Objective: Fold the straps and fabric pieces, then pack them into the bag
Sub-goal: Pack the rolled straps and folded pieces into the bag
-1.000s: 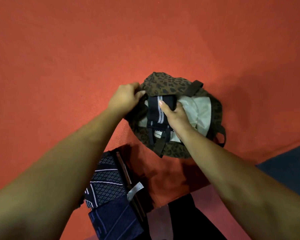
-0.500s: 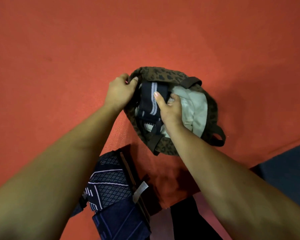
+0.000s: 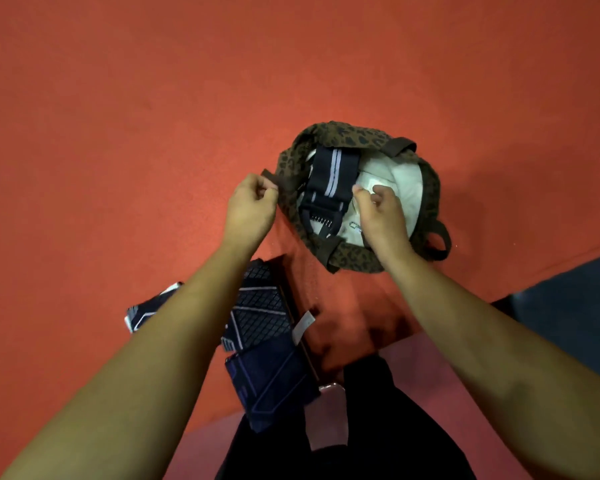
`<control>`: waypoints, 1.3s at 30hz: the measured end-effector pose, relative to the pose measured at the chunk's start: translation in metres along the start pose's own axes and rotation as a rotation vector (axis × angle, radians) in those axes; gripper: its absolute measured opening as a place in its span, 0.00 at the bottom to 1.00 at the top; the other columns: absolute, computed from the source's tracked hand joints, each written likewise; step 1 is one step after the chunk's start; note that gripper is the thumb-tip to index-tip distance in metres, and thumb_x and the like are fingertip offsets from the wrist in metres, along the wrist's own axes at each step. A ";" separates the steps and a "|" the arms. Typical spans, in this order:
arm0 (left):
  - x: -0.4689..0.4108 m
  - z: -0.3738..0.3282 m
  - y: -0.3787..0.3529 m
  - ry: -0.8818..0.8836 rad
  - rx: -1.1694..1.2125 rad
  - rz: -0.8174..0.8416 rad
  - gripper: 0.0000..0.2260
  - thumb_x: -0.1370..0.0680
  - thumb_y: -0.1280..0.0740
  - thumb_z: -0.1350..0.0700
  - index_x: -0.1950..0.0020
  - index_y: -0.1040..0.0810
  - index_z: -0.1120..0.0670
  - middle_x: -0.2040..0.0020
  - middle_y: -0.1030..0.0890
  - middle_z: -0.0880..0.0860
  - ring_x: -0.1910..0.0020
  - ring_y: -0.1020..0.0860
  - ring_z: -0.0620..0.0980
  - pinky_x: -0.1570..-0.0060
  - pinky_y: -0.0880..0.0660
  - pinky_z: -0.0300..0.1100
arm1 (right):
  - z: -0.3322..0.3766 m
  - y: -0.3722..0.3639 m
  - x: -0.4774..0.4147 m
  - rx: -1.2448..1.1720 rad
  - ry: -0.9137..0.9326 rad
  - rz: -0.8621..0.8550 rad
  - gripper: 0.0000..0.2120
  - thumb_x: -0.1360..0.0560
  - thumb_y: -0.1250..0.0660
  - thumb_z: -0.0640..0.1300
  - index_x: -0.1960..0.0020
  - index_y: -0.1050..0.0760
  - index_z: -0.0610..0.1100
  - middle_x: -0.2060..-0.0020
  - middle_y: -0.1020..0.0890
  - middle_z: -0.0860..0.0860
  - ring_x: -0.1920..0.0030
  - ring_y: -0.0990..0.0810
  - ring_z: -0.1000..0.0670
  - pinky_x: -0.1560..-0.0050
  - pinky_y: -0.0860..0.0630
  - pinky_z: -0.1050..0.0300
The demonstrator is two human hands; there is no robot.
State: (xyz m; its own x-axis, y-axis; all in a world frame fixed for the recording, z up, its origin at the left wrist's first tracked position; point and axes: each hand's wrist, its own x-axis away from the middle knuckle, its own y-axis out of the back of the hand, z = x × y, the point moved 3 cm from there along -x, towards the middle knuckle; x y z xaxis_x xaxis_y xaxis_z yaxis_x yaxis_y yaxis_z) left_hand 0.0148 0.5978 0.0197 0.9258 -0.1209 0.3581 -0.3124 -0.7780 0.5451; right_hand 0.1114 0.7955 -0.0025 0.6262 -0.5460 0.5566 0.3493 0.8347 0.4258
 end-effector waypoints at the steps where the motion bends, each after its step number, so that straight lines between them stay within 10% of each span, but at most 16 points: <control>1: 0.017 0.003 0.003 0.014 0.024 0.002 0.05 0.21 0.38 0.58 0.55 0.25 0.52 0.63 0.25 0.45 0.68 0.29 0.38 0.67 0.33 0.32 | -0.001 0.005 0.019 -0.009 0.031 0.012 0.29 0.24 0.38 0.62 0.32 0.30 0.43 0.41 0.24 0.50 0.41 0.24 0.52 0.41 0.27 0.55; 5: 0.092 0.028 0.007 0.078 0.155 0.054 0.07 0.20 0.38 0.59 0.55 0.27 0.50 0.61 0.25 0.46 0.66 0.29 0.41 0.60 0.30 0.38 | -0.024 -0.002 0.095 -0.043 0.013 0.133 0.19 0.21 0.35 0.49 0.35 0.28 0.38 0.52 0.22 0.51 0.56 0.25 0.62 0.57 0.31 0.73; 11: 0.189 0.082 0.026 0.050 0.148 -0.040 0.04 0.20 0.37 0.55 0.50 0.27 0.55 0.55 0.23 0.51 0.56 0.26 0.43 0.52 0.30 0.35 | -0.086 -0.048 0.181 0.029 -0.144 0.485 0.25 0.28 0.29 0.59 0.38 0.27 0.45 0.43 0.21 0.51 0.42 0.23 0.53 0.48 0.31 0.62; 19: 0.242 0.190 0.019 0.653 0.336 0.011 0.40 0.33 0.28 0.36 0.30 0.34 0.57 0.34 0.28 0.54 0.37 0.27 0.51 0.34 0.29 0.49 | -0.141 -0.106 0.199 0.142 -0.172 0.593 0.30 0.36 0.21 0.57 0.39 0.23 0.45 0.48 0.15 0.51 0.48 0.16 0.55 0.45 0.20 0.57; 23: 0.248 0.212 -0.004 0.786 0.649 0.200 0.24 0.27 0.24 0.50 0.35 0.27 0.56 0.40 0.18 0.56 0.47 0.16 0.53 0.47 0.19 0.46 | -0.144 -0.112 0.188 0.153 -0.177 0.451 0.29 0.40 0.21 0.60 0.47 0.21 0.44 0.55 0.15 0.52 0.55 0.15 0.55 0.50 0.19 0.58; 27: 0.247 0.225 -0.013 0.792 0.790 0.242 0.30 0.31 0.21 0.48 0.33 0.26 0.56 0.43 0.16 0.56 0.46 0.16 0.57 0.44 0.20 0.55 | -0.149 -0.119 0.186 0.103 -0.186 0.524 0.10 0.30 0.23 0.49 0.52 0.17 0.47 0.57 0.14 0.53 0.56 0.15 0.54 0.50 0.19 0.60; 34: 0.246 0.216 -0.017 0.775 0.841 0.434 0.26 0.30 0.25 0.41 0.37 0.19 0.52 0.41 0.17 0.58 0.41 0.19 0.59 0.34 0.27 0.57 | -0.159 -0.109 0.194 -0.029 -0.410 0.660 0.21 0.31 0.25 0.59 0.44 0.17 0.49 0.51 0.13 0.53 0.48 0.15 0.52 0.40 0.23 0.54; 39: 0.255 0.176 -0.029 0.751 0.833 0.536 0.25 0.28 0.26 0.42 0.35 0.21 0.52 0.40 0.17 0.58 0.40 0.19 0.59 0.33 0.28 0.58 | -0.151 -0.062 0.200 -0.204 -0.465 0.616 0.16 0.27 0.27 0.53 0.42 0.19 0.47 0.50 0.14 0.47 0.50 0.14 0.49 0.51 0.19 0.56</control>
State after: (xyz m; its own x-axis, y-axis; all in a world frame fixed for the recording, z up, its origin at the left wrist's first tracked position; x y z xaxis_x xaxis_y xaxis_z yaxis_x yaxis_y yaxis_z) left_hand 0.2971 0.4807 -0.0382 0.2866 -0.3746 0.8818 -0.1290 -0.9271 -0.3519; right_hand 0.3202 0.6455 -0.0246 0.4091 0.0815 0.9088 0.1835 0.9683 -0.1694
